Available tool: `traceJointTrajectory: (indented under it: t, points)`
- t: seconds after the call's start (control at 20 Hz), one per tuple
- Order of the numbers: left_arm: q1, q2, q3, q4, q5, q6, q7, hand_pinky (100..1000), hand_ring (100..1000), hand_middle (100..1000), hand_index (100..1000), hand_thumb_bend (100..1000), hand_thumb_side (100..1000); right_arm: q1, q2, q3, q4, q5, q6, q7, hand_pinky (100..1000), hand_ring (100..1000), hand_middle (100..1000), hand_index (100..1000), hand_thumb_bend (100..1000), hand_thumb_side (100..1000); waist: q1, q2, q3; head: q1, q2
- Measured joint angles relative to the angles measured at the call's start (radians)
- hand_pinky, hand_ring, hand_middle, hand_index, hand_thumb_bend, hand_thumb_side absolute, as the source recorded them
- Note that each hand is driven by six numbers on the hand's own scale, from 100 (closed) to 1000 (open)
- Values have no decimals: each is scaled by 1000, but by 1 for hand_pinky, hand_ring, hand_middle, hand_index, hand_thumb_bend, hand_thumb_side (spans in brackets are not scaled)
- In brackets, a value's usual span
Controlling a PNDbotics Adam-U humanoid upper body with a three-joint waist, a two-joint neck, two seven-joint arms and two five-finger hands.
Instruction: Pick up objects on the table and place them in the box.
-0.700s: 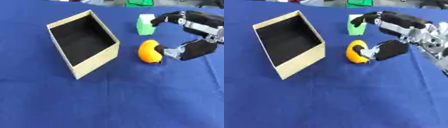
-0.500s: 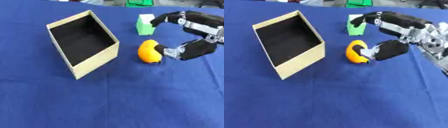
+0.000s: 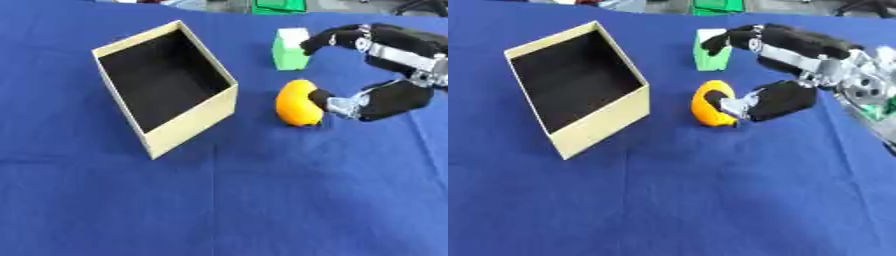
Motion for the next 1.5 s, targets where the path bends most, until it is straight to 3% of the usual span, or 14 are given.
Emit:
traceJointTrajectory:
  t: [0.35,0.8,1.5]
  points:
    - [0,-1,0,0,0,1,-1,533,693,654,790,272,1000,0,0,6,0,78,12,19,960,1000,880,982,506,607,-1,4,3,-1,0]
    - [0,-8,0,0,0,1,-7,531,692,652,788,262,1000,0,0,16,0,186,10,55,947,987,872,971,533,551,-3,16,6,-5,0]
    - [0,-8,0,0,0,0,-11,528,687,647,786,250,1000,-32,13,52,31,279,63,98,934,988,876,965,571,558,-2,17,11,-10,-4]
